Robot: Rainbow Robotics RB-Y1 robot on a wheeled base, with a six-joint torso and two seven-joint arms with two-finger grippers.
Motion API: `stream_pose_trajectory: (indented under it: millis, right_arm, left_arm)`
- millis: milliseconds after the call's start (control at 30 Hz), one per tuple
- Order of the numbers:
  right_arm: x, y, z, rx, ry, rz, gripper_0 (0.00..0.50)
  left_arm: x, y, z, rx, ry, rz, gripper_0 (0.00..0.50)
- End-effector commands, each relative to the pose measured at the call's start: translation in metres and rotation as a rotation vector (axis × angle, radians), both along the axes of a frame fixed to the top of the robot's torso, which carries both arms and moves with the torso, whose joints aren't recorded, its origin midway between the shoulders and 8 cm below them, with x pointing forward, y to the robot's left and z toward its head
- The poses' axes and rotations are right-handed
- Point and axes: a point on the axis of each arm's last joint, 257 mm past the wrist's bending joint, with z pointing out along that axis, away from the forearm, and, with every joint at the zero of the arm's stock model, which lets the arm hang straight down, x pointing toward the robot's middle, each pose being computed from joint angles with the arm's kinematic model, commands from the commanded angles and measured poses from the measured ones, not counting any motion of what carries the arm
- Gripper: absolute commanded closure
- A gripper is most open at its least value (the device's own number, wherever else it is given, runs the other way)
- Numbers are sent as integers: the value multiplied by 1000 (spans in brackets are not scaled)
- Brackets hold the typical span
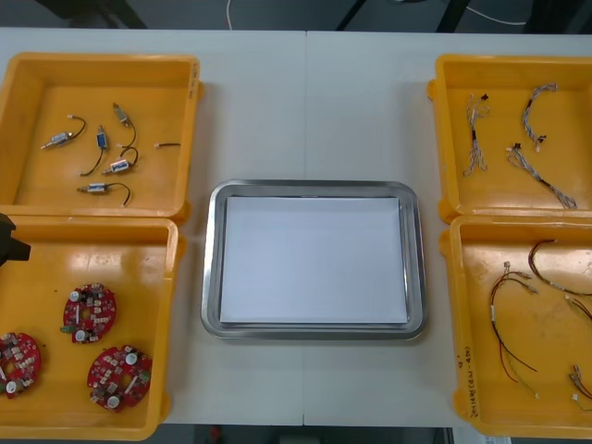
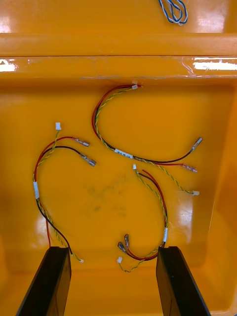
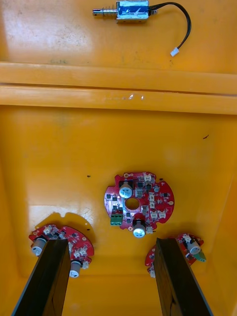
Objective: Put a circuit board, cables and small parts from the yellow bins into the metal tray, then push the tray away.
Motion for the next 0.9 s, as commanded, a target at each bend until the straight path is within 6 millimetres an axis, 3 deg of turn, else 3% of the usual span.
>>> stream_pose_trajectory:
  millis: [33, 533, 567, 633, 667, 900]
  right_arm:
    - [2, 10, 3, -7, -13, 27, 0]
    - [2, 10, 3, -7, -13, 27, 0]
    - [8, 8, 13, -10, -45, 23, 0]
    - [8, 8, 12, -5, -44, 21, 0]
    - [13, 8, 20, -9, -71, 31, 0]
    - [14, 9, 23, -3, -88, 30, 0]
  left_arm:
    - [4, 2, 16, 72, -22, -66, 0]
    - [4, 2, 16, 72, -22, -66, 0]
    - [4, 2, 16, 72, -22, -66, 0]
    - [4, 2, 16, 72, -22, -66, 0]
    - [-2, -2, 0, 52, 19, -71, 0]
    - [-3, -4, 2, 58, 23, -100, 0]
